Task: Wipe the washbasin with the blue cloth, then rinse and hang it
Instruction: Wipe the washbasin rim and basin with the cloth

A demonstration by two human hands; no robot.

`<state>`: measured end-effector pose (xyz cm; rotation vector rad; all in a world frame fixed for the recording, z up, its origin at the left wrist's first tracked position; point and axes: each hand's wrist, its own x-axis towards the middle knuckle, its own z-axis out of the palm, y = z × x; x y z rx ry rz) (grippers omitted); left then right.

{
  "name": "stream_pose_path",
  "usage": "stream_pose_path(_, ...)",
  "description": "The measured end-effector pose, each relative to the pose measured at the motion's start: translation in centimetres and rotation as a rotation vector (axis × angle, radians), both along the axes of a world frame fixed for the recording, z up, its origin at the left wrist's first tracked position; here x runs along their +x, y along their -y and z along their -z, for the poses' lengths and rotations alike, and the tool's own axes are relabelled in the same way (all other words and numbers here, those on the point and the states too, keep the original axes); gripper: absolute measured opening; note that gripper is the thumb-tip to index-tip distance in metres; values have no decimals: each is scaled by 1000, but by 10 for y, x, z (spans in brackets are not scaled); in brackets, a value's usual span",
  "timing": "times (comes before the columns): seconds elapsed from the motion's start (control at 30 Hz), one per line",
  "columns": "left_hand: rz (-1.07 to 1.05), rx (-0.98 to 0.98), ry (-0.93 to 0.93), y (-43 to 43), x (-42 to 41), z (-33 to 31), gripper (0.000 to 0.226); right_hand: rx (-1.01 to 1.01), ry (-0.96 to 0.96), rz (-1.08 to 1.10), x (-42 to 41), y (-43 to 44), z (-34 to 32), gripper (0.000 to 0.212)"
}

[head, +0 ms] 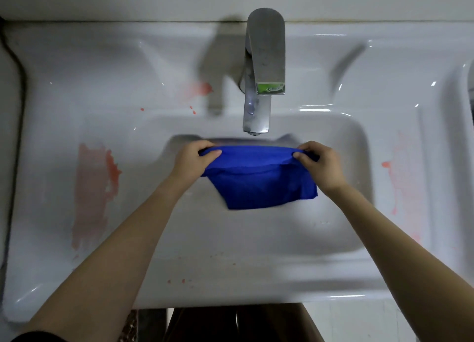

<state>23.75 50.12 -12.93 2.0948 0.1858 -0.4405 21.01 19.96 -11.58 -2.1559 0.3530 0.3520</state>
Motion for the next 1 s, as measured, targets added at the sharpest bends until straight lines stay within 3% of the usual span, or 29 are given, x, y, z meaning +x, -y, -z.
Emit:
stream_pose_path(0.33, 33, -37, -16, -10, -2, -36, 10, 198, -21, -22, 2, 10, -38, 6)
stream_pose_path(0.5, 79, 12, -74, -11, -14, -19, 12, 58, -37, -92, -1, 4, -22, 8)
stream_pose_path(0.67, 221, 103, -242, -7, -25, -4, 35, -82, -201, -271, -9, -3, 3, 19)
stream_pose_path(0.83, 115, 52, -221, -10, -28, -9, 37, -42, -185, -218, -8, -6, -9, 25)
stream_pose_path(1.0, 151, 35, -198, -14, -15, -23, 41, 68, -237, -200, -3, 4, -25, 26)
